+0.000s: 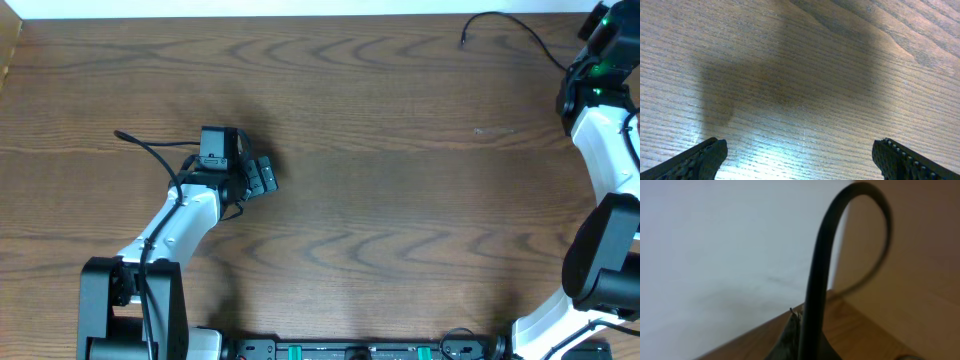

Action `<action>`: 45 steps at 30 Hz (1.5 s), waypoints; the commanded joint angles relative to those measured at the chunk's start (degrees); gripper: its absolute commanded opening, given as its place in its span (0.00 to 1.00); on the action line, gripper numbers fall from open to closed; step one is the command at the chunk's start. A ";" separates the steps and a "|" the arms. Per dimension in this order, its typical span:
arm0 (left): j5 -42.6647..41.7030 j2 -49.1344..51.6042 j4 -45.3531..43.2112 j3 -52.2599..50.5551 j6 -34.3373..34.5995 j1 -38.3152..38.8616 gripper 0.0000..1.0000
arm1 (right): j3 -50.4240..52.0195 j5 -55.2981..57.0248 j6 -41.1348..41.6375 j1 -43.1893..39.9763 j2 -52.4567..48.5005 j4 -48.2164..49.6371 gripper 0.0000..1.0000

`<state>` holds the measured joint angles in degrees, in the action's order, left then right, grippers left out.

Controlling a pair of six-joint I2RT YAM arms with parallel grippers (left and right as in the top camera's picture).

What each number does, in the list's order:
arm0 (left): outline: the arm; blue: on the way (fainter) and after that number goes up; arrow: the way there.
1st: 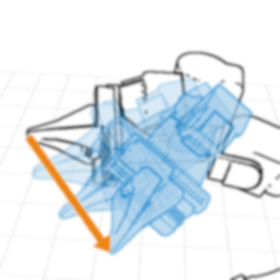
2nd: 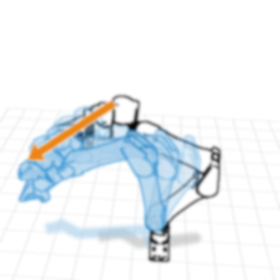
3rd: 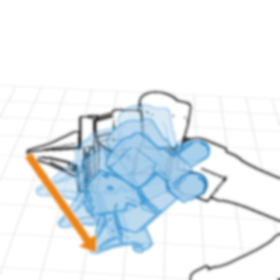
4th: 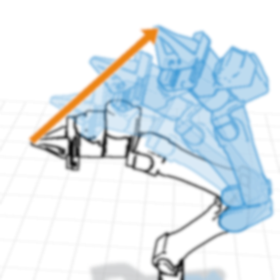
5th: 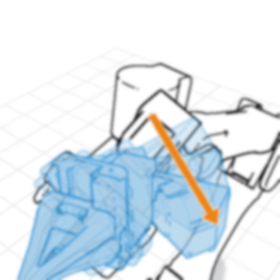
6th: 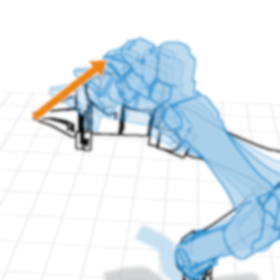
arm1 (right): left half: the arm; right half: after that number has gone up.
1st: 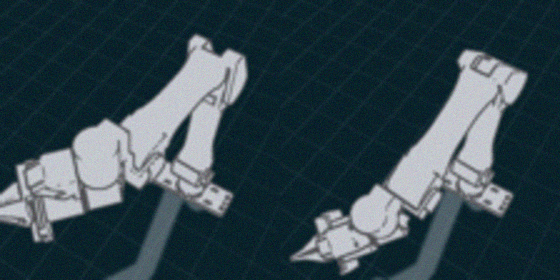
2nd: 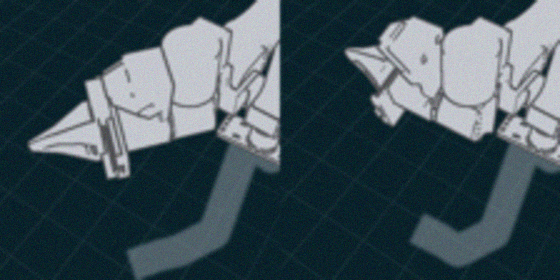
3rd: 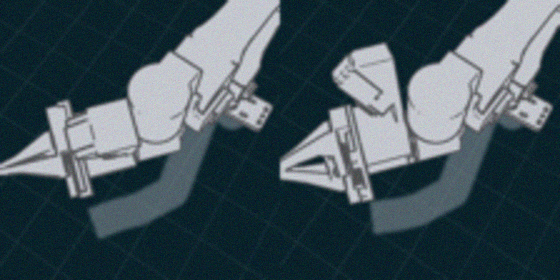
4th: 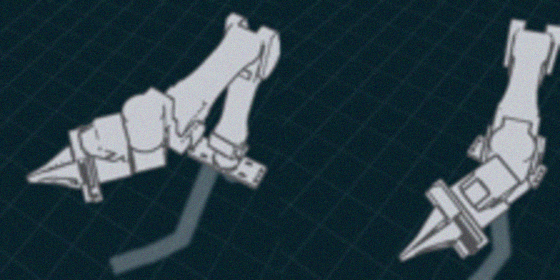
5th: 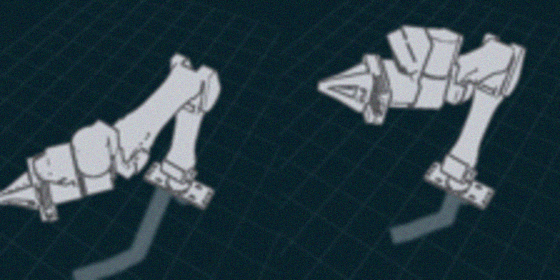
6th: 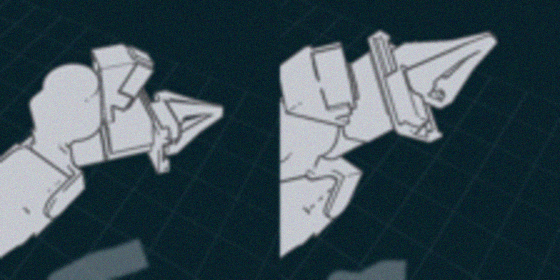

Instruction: Untangle cables

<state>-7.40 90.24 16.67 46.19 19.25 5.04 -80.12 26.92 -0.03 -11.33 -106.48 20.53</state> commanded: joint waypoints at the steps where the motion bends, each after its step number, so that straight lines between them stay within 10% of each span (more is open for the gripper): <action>1: 0.11 -0.22 0.24 0.00 -0.50 -0.11 0.98 | -0.17 -9.86 -2.73 -0.31 -2.47 -2.21 0.01; 12: 0.11 -0.22 0.24 0.00 -0.50 -0.11 0.98 | -0.17 -23.19 -17.42 0.07 -12.79 -8.87 0.03; 18: 0.11 -0.22 0.24 0.00 -0.52 -0.09 0.98 | -0.17 -26.56 -26.16 0.17 -16.72 -16.83 0.42; 20: 0.11 -0.22 0.24 0.00 -0.52 -0.11 0.98 | -0.17 -26.51 -26.16 0.17 -16.83 -17.35 0.99; 45: 0.11 -0.22 0.24 0.00 -0.50 -0.09 0.98 | -0.17 -27.69 -25.33 4.66 13.27 -29.92 0.99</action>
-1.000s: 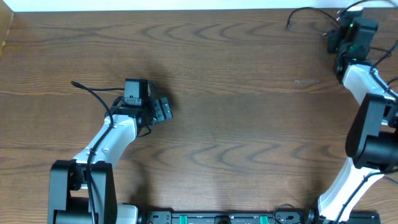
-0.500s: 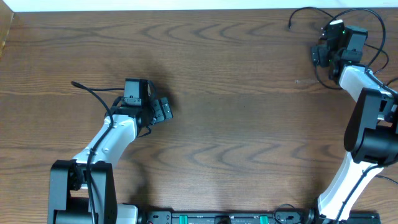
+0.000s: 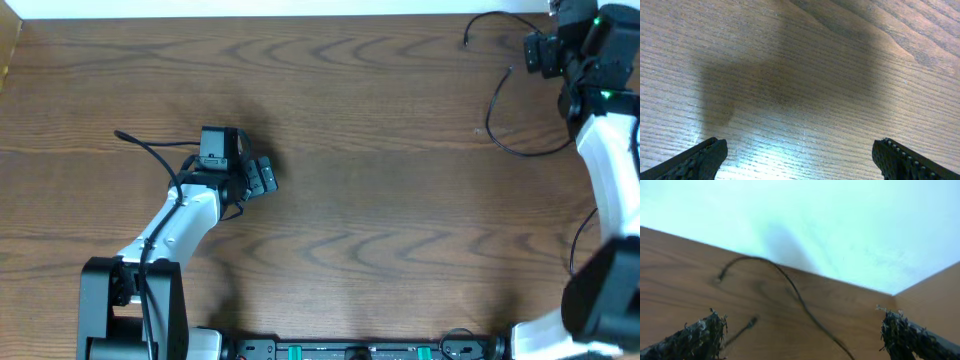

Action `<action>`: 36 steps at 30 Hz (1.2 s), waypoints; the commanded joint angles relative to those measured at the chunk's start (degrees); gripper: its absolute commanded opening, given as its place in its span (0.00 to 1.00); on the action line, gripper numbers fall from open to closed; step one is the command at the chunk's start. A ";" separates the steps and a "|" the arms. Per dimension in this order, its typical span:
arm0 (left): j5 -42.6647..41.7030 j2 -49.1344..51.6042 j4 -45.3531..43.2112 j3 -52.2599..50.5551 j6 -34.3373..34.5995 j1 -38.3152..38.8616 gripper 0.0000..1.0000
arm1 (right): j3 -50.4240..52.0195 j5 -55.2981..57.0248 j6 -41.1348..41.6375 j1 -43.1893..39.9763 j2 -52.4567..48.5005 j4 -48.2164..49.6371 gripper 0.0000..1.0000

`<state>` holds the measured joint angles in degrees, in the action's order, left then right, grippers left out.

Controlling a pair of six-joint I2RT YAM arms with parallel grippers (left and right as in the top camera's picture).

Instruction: Untangle cables

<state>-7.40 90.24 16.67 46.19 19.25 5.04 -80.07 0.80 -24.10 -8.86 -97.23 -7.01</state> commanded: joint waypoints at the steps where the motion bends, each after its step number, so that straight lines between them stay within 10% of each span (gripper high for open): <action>1: 0.11 -0.22 0.24 0.00 -0.52 -0.11 0.98 | -0.22 -2.23 -1.27 2.91 5.40 -3.89 0.99; 14: 0.11 -0.22 0.24 0.00 -0.52 -0.11 0.98 | -0.20 -3.13 25.18 15.28 13.60 -37.35 0.99; 36: 0.11 -0.22 0.24 0.00 -0.52 -0.11 0.98 | -0.20 -3.08 25.77 16.79 13.60 -44.24 0.99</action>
